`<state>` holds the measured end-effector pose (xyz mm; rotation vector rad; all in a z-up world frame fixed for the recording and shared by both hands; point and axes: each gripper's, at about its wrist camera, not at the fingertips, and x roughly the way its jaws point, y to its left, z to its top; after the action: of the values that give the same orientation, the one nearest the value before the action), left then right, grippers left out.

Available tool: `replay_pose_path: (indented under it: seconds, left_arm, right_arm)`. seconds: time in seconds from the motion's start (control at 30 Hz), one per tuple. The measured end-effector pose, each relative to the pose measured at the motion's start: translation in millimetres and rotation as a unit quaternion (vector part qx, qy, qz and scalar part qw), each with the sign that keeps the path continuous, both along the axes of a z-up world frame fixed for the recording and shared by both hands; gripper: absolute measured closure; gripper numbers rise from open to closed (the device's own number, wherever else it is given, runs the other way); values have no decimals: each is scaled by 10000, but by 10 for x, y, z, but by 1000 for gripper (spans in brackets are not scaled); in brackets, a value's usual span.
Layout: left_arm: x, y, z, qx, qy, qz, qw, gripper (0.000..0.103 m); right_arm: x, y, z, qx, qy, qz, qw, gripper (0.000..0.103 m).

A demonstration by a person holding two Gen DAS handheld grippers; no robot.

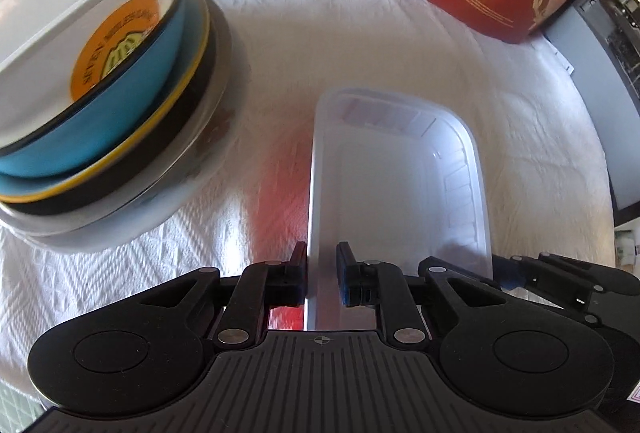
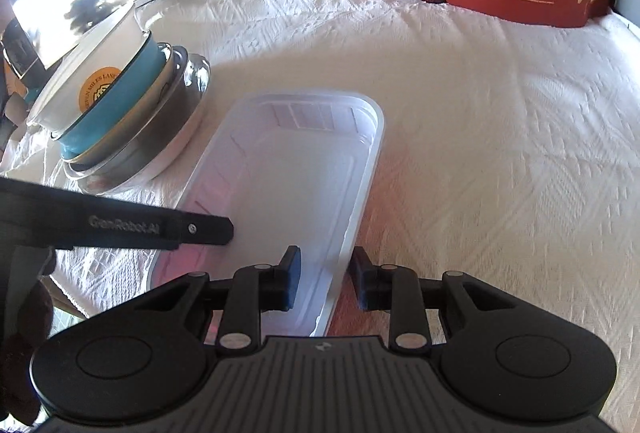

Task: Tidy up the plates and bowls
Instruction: 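Grasp the white plastic tray rim with the left tool while the right tool grips it too, then lift and carry the white tray over the bowl stack with both tools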

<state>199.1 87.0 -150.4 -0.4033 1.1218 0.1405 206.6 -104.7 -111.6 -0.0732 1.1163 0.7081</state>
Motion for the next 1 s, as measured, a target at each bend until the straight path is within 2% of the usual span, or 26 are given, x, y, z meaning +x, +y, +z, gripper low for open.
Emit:
replay_pose_path:
  seconds: [0.37,0.63,0.73,0.87,1.0]
  left_arm:
    - [-22,-17,-16,15,-102,-5,9999,86]
    - [-9,-48,-1,82,-45,89,9999,86]
    - [-3,-29,36,-61,-39,60,10000,86]
    - [-29,-89,366,86,-379,-182,9991,87]
    - [-74,-38,982,179,-1163,-381,9923,85]
  right_arm:
    - [129,-56,-37,162,297,-325,9989,75]
    - [109,13,-41,75,254,-260,9993,73]
    - [109,-13,-29,65,318,-308,9990,74]
    - [102,-68,125,115,211,-408,9989,74]
    - [90,-114,543,296,-200,-543,9979,74]
